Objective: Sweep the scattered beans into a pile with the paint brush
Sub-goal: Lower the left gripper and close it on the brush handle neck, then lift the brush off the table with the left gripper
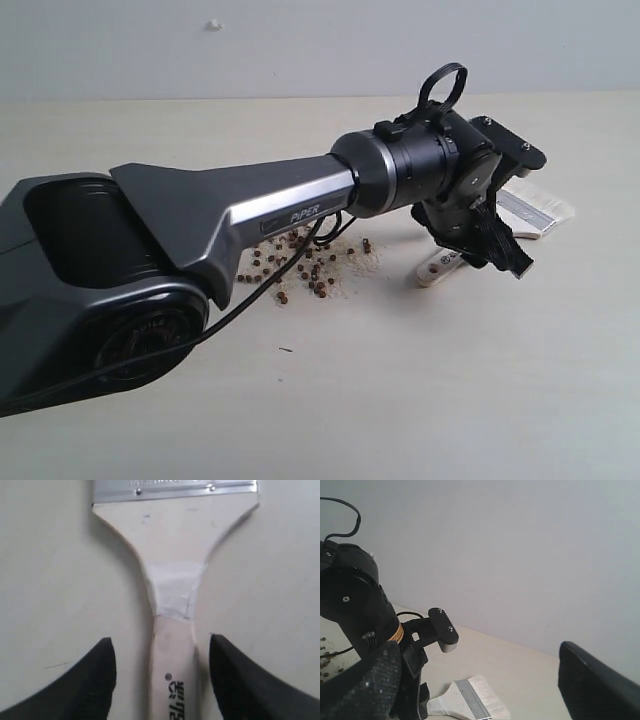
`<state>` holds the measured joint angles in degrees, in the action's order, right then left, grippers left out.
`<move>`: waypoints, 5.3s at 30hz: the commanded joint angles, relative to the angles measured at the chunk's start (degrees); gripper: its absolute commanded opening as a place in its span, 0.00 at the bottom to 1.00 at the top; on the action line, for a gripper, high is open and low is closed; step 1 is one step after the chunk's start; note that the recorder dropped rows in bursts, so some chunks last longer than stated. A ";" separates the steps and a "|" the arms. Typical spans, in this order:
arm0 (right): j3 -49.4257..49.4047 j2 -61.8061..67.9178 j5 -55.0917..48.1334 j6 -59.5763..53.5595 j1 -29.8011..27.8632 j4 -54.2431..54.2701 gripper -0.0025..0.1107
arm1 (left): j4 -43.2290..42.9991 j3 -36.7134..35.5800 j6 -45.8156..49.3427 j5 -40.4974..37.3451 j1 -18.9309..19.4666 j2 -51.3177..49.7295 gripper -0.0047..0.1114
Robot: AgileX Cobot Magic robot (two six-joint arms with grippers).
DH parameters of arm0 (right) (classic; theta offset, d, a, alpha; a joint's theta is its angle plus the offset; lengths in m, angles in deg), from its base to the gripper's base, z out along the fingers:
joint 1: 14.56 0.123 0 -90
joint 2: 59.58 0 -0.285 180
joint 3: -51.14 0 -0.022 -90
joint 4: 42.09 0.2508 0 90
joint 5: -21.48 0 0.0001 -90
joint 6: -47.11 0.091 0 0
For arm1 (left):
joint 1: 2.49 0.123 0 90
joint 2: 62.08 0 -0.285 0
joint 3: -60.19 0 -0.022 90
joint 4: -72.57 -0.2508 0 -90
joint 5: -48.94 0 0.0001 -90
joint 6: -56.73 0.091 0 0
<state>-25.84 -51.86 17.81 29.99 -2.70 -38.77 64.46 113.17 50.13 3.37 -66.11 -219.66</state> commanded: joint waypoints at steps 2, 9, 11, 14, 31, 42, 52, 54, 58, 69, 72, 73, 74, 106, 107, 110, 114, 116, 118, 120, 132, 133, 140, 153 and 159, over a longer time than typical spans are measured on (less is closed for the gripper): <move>-0.23 0.07 0.03 -0.09 -0.26 -0.29 0.72 | -1.67 0.43 0.72 1.69 -0.37 0.33 0.50; -0.23 0.07 0.03 -0.09 -0.26 -0.29 0.72 | -1.56 0.43 1.72 1.95 -0.37 0.21 0.42; -0.23 0.07 0.03 -0.09 -0.26 -0.29 0.72 | -1.56 0.43 1.99 1.18 -0.37 0.21 0.42; -0.23 0.07 0.03 -0.09 -0.26 -0.29 0.72 | -1.56 0.43 2.10 0.53 -0.37 0.21 0.48; -0.23 0.07 0.03 -0.09 -0.26 -0.29 0.72 | -0.25 0.43 3.68 -6.85 -0.37 -1.45 0.04; -0.23 0.07 0.03 -0.09 -0.26 -0.29 0.72 | -8.16 0.43 3.26 -10.68 -0.37 12.33 0.04; -0.23 0.07 0.03 -0.09 -0.26 -0.29 0.72 | -8.16 0.43 3.05 -13.59 -0.37 14.08 0.04; -0.23 0.07 0.03 -0.09 -0.26 -0.29 0.72 | -8.00 0.43 1.90 -16.41 -0.27 14.08 0.07; -0.23 0.07 0.03 -0.09 -0.26 -0.29 0.72 | -8.00 0.43 1.93 -20.37 -0.27 14.08 0.30; -0.23 0.07 0.03 -0.09 -0.26 -0.29 0.72 | -2.25 0.43 -0.44 -14.36 -0.27 8.33 0.60; -0.23 0.07 0.03 -0.09 -0.26 -0.29 0.72 | -2.92 0.43 -2.25 -12.37 0.38 5.83 0.60; -0.23 0.07 0.03 -0.09 -0.26 -0.29 0.72 | -2.92 0.43 -3.82 -11.94 1.65 4.44 0.60; -0.23 0.07 0.03 -0.09 -0.26 -0.29 0.72 | -2.80 0.43 -4.43 -11.81 2.36 4.04 0.60; -0.23 0.07 0.03 -0.09 -0.26 -0.29 0.72 | 4.43 0.43 -2.97 -11.06 3.82 1.10 0.58; -0.23 0.07 0.03 -0.09 -0.26 -0.29 0.72 | 4.43 0.43 -2.97 -11.06 3.82 1.10 0.58; -0.23 0.07 0.03 -0.09 -0.26 -0.29 0.72 | 4.43 0.43 -2.86 -10.58 3.82 1.10 0.57; -0.23 0.07 0.03 -0.09 -0.26 -0.29 0.72 | 4.56 0.43 -2.86 -9.46 3.82 0.98 0.42; -0.23 0.07 0.03 -0.09 -0.26 -0.29 0.72 | 5.38 0.43 -2.86 -9.46 3.82 0.64 0.32; -0.23 0.07 0.14 -0.09 -0.26 -0.29 0.72 | 6.37 0.43 -2.86 -10.01 3.82 0.02 0.18; -0.23 0.07 0.14 -0.09 -0.26 -0.29 0.72 | 6.51 0.43 -2.58 -10.22 3.82 -0.74 0.04; -0.23 0.07 0.14 -0.09 -0.26 -0.29 0.72 | 2.84 0.43 -2.16 -9.09 3.74 5.44 0.04; -0.23 0.07 0.14 -0.09 -0.26 -0.29 0.72 | 2.57 0.43 -2.16 -9.20 3.74 6.41 0.04; -0.23 0.07 0.14 -0.09 -0.26 -0.29 0.72 | 2.08 0.43 -1.20 -10.67 3.74 10.21 0.04; -0.23 0.07 0.14 -0.09 -0.26 -0.29 0.72 | 1.41 0.43 0.86 -13.01 3.74 12.06 0.04; -0.23 0.07 0.14 -0.09 -0.26 -0.29 0.72 | 1.66 0.43 5.23 -15.66 3.70 13.91 0.04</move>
<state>-25.84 -51.86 17.81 29.99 -2.70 -38.77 66.40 113.60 53.36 -10.99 -62.30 -207.24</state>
